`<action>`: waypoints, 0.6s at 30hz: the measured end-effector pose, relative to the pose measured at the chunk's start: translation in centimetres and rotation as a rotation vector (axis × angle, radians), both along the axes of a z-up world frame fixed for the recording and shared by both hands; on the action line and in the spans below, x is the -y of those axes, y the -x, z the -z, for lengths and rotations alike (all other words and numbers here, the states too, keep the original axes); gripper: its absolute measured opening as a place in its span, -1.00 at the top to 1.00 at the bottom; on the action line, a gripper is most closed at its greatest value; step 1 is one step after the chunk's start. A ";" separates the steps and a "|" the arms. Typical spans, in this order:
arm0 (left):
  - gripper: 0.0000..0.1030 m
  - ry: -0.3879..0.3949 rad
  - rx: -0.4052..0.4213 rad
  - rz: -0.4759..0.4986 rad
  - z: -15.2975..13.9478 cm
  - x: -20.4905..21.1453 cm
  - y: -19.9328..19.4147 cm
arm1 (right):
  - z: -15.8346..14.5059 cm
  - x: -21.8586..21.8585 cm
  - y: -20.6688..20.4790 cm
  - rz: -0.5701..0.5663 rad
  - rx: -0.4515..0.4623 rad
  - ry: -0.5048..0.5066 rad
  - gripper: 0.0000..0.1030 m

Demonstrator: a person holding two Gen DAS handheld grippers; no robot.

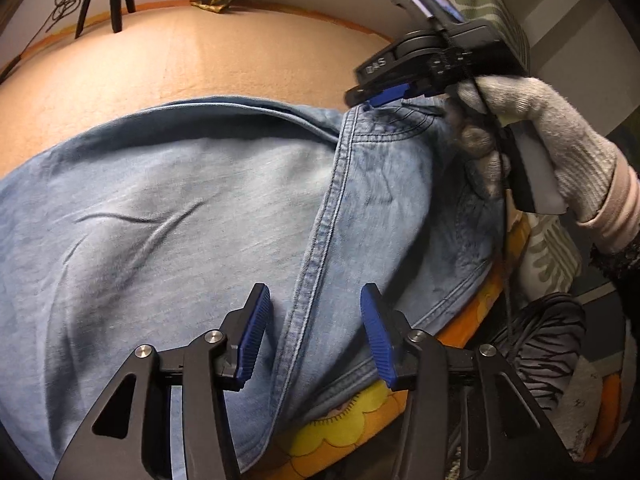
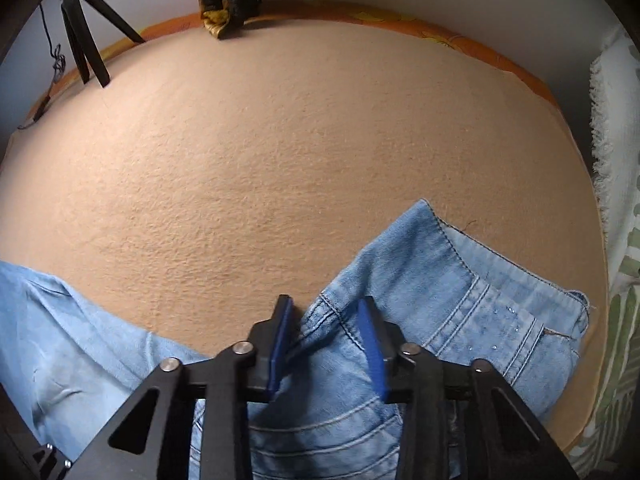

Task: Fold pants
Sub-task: 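Grasp the light-blue jeans waistband near the pocket with the right gripper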

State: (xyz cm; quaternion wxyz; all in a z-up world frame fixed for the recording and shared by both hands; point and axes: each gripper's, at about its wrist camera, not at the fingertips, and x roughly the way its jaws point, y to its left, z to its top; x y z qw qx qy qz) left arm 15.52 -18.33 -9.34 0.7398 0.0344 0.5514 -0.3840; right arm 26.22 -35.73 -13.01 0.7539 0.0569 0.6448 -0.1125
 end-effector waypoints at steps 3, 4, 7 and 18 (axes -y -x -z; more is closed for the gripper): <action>0.11 -0.007 0.003 -0.001 0.3 0.1 -0.2 | -0.9 0.8 1.1 0.010 0.051 -0.026 0.74; 0.11 -0.009 0.005 -0.001 0.3 0.1 -0.3 | -1.3 1.0 1.7 0.013 0.072 -0.035 0.76; 0.11 -0.008 0.017 0.001 0.3 0.3 -0.4 | -3.0 1.6 3.6 0.016 0.141 -0.061 0.79; 0.34 0.004 0.065 0.052 -0.4 0.9 1.2 | -11.5 5.9 16.7 0.122 0.446 -0.210 0.81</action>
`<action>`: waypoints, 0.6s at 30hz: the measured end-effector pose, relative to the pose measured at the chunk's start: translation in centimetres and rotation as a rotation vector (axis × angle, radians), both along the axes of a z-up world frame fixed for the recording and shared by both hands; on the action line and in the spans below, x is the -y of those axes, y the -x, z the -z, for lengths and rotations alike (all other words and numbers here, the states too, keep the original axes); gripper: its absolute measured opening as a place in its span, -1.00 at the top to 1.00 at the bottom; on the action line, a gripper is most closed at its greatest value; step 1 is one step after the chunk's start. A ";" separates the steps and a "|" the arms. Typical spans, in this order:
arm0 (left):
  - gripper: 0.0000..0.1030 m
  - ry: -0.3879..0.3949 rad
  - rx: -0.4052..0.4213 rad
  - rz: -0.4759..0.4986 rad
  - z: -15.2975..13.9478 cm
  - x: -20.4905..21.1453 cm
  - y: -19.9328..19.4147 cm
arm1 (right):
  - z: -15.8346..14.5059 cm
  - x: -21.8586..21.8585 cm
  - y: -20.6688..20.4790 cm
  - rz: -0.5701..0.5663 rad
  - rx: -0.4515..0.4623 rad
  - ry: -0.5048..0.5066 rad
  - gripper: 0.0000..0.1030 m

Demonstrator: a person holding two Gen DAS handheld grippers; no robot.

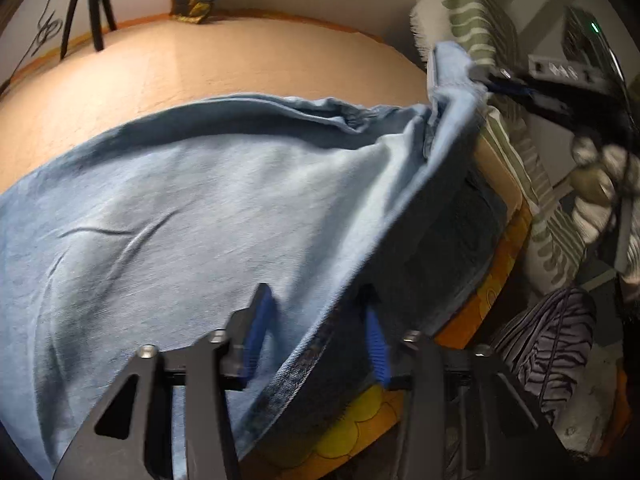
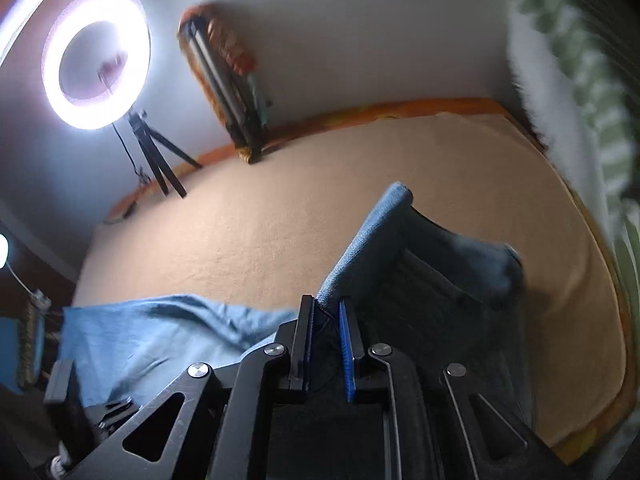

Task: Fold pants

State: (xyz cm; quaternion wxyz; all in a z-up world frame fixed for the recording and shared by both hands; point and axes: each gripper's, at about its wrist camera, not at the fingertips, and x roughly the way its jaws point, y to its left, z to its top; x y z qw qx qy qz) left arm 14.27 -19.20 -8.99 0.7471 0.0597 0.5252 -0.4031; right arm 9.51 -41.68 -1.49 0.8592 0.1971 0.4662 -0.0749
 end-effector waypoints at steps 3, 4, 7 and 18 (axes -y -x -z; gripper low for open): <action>0.52 -0.007 0.031 0.036 -0.3 0.5 0.9 | 0.1 0.9 4.5 0.031 0.017 -0.022 0.81; 0.54 -0.010 0.039 0.045 -0.4 0.6 1.1 | 0.5 1.0 6.0 0.044 0.020 -0.020 0.81; 0.55 -0.029 0.055 0.075 0.0 1.4 1.9 | 2.5 2.1 9.3 0.086 -0.004 -0.090 0.77; 0.58 -0.064 0.087 0.118 0.8 3.3 3.2 | 6.7 7.6 13.6 0.224 0.029 -0.371 0.13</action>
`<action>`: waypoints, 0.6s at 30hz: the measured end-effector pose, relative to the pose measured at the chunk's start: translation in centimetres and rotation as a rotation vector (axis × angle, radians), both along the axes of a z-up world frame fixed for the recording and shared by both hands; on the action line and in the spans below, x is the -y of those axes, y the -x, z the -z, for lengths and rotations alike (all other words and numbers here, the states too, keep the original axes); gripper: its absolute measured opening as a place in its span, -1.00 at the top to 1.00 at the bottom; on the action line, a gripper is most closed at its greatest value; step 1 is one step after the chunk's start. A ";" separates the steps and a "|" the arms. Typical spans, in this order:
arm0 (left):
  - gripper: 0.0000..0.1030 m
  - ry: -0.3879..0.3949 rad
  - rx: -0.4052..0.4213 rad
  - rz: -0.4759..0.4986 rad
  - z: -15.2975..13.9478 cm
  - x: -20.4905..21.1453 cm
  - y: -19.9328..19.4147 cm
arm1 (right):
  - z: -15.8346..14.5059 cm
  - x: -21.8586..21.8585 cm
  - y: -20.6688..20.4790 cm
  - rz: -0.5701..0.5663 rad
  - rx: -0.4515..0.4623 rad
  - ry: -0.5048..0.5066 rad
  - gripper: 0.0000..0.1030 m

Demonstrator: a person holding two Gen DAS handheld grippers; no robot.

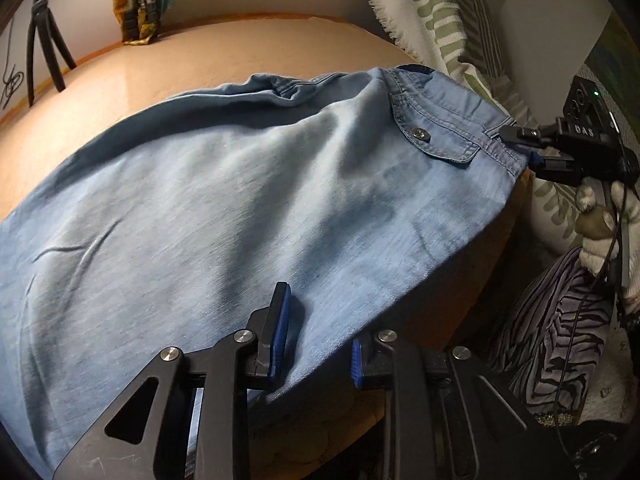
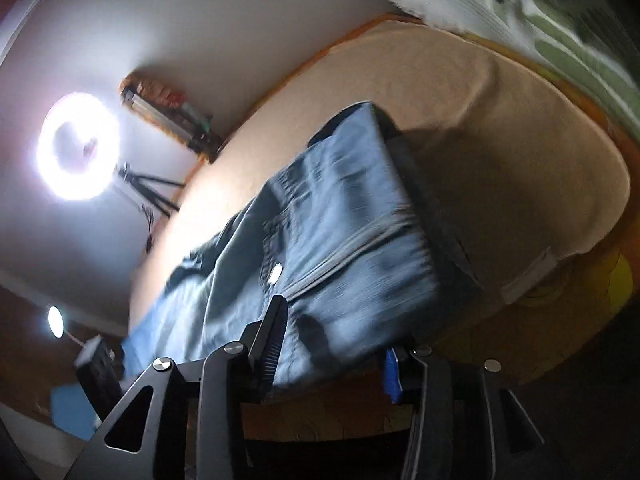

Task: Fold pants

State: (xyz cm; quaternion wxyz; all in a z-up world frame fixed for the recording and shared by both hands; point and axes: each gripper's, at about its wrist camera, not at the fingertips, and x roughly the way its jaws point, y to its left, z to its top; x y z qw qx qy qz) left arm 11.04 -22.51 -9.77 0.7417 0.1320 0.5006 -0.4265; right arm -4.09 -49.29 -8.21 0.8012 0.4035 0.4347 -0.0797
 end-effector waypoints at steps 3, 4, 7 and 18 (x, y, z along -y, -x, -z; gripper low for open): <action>0.71 0.002 0.015 0.009 -0.1 0.1 0.3 | 1.0 1.1 -0.1 0.058 -0.008 -0.039 0.22; 0.74 0.004 0.020 0.010 -0.2 0.1 0.3 | 1.4 1.4 -0.4 0.073 -0.011 -0.050 0.47; 0.76 0.013 0.030 0.006 -0.5 0.0 0.1 | 1.2 1.7 -2.1 0.078 -0.002 -0.047 0.81; 0.76 0.012 0.099 0.028 -1.4 0.9 1.2 | -8.1 -0.8 -6.4 -0.099 0.162 0.172 0.88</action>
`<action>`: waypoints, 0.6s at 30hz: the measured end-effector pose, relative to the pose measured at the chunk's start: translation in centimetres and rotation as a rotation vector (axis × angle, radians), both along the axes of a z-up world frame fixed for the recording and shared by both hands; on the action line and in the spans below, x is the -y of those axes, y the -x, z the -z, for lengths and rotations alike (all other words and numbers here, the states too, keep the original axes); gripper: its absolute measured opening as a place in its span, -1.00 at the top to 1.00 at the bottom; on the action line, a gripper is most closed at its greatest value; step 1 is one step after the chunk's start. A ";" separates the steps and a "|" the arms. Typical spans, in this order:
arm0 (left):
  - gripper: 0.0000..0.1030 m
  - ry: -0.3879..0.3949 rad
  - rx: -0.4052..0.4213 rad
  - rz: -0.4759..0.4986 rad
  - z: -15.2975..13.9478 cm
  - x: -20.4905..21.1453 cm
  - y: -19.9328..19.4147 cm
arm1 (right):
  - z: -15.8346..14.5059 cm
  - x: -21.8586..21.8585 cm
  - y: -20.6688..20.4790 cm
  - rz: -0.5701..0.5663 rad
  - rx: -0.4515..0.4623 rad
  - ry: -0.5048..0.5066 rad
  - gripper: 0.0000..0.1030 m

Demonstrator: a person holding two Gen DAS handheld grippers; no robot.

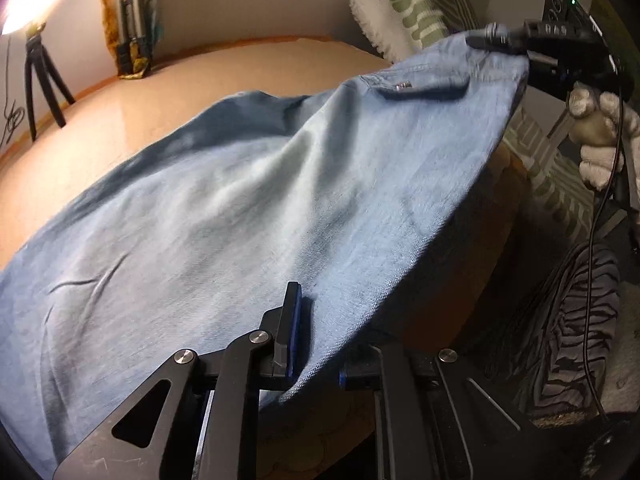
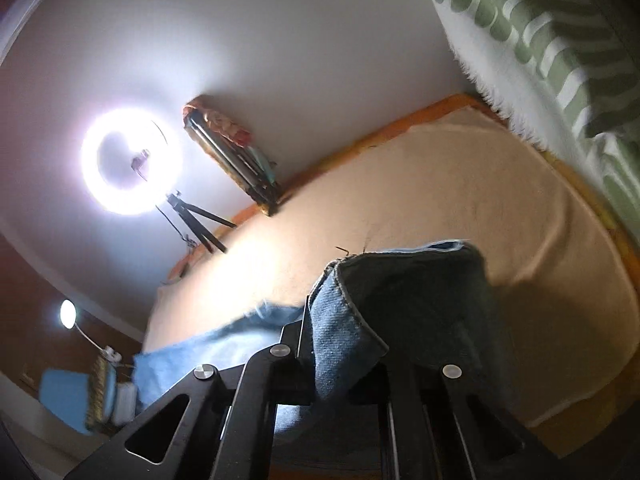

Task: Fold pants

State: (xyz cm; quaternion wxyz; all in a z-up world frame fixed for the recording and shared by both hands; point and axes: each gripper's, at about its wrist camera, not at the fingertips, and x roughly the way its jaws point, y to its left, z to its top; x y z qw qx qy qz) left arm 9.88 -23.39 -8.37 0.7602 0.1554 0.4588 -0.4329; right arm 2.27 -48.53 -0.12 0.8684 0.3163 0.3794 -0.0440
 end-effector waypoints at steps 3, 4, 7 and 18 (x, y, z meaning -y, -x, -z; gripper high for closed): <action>0.76 -0.031 -0.012 0.012 0.6 0.6 0.2 | 4.5 0.9 1.7 0.014 -0.147 0.011 0.88; 0.76 -0.045 -0.012 0.017 0.9 0.8 0.2 | 5.9 1.1 2.1 0.018 -0.186 0.000 0.88; 0.73 -0.069 -0.011 0.011 1.2 1.3 0.2 | 9.1 1.4 3.4 0.019 -0.264 -0.015 0.84; 0.25 -0.082 -0.036 0.032 0.0 0.2 1.4 | 3.4 1.7 3.7 0.035 -0.279 0.243 0.17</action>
